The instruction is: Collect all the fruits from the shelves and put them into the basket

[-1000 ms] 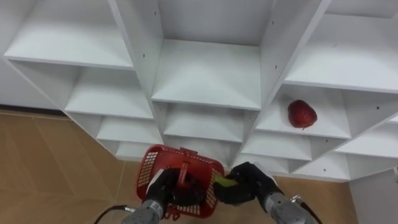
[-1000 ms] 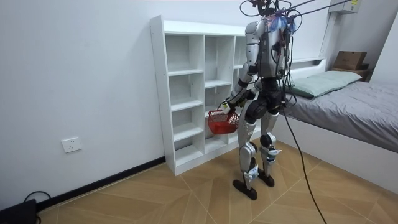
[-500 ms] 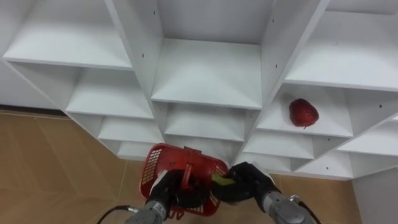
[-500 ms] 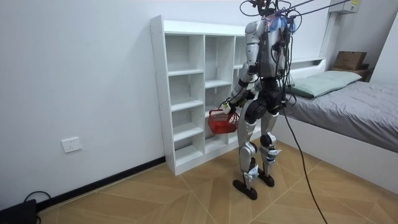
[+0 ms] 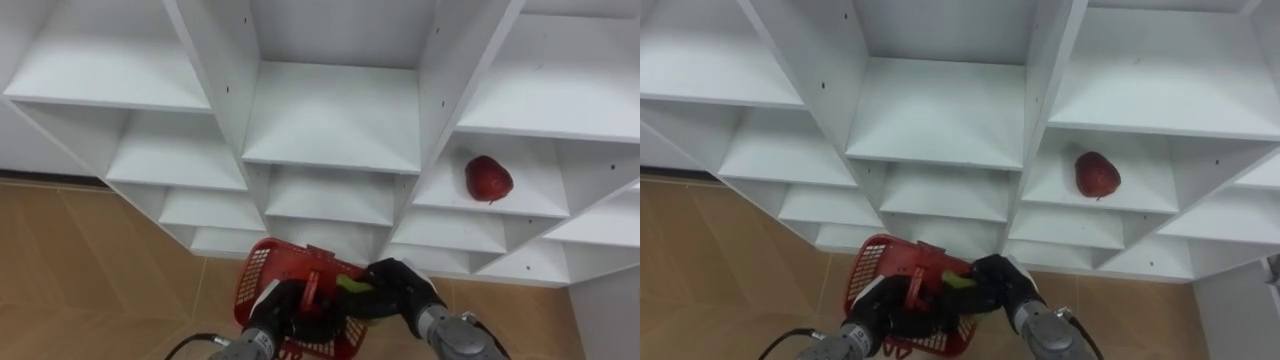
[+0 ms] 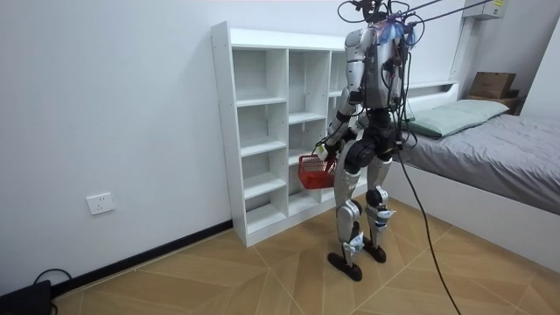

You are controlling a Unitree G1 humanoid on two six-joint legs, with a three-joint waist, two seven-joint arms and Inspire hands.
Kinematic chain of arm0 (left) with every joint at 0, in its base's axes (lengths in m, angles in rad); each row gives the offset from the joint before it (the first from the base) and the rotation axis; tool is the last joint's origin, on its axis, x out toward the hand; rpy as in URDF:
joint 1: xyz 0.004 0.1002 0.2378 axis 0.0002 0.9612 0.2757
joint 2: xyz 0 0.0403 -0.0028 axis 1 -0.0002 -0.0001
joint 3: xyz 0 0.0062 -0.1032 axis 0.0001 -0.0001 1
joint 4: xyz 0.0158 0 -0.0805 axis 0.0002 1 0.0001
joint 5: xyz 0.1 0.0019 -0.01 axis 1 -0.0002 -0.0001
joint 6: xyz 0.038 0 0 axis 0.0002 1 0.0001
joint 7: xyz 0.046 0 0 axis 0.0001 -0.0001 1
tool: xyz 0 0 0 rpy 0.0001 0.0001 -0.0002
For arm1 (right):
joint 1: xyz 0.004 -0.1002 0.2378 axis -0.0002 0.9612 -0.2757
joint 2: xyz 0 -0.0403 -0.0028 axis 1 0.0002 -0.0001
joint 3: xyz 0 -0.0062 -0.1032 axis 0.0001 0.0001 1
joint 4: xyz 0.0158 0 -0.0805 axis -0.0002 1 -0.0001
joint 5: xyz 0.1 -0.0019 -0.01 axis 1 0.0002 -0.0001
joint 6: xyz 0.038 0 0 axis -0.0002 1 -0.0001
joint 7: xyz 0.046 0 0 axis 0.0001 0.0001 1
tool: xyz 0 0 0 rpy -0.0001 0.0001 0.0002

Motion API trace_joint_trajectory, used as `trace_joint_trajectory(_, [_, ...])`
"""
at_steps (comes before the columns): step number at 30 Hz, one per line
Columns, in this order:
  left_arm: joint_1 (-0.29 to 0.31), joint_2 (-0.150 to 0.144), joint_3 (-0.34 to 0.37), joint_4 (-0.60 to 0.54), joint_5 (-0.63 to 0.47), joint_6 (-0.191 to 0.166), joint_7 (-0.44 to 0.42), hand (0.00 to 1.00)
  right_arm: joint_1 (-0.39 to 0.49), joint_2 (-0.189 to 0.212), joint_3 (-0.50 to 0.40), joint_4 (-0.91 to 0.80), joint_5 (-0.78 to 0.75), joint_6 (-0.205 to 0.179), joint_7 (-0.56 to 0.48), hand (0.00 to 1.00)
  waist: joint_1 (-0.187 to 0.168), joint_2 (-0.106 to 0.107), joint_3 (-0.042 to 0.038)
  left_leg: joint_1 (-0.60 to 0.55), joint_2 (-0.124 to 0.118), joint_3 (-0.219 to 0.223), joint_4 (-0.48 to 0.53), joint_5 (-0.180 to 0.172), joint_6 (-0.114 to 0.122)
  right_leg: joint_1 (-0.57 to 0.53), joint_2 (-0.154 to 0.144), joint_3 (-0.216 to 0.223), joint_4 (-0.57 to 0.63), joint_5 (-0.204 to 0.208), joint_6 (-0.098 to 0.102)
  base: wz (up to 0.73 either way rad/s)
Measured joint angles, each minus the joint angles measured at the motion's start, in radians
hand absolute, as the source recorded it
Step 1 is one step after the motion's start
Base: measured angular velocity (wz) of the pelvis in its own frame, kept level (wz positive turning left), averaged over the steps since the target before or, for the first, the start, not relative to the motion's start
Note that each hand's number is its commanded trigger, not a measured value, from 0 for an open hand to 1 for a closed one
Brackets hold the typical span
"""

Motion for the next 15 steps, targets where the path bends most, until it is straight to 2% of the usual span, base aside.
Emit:
trace_joint_trajectory(13, [-0.001, -0.014, 0.0, 0.0, -0.002, 0.006, -0.001, 1.0, -0.022, 0.026, -0.001, 0.054, 0.066, 0.001, -0.011, 1.0, 0.0, 0.001, 0.0002, 0.002, 0.0, 0.001, 0.0, 0.0, 0.0, 0.001, 0.001, 0.001, 0.0, 0.0, 0.0, 0.0])
trace_joint_trajectory(14, [-0.001, -0.015, 0.0, 0.0, -0.002, 0.008, -0.001, 1.0, -0.026, 0.027, -0.001, 0.064, 0.069, 0.001, -0.011, 0.75, 0.0, 0.002, 0.0007, 0.002, 0.0, 0.001, 0.0, 0.0, 0.0, 0.001, 0.001, 0.001, 0.0, 0.0, 0.0, 0.0])
trace_joint_trajectory(15, [-0.001, -0.016, 0.0, 0.0, -0.002, 0.009, -0.001, 1.0, -0.032, 0.029, -0.001, 0.077, 0.07, 0.001, -0.012, 0.56, 0.0, 0.004, 0.0018, 0.002, 0.0, 0.001, 0.0, 0.0, 0.0, 0.001, 0.001, 0.001, 0.001, 0.0, 0.0, 0.0])
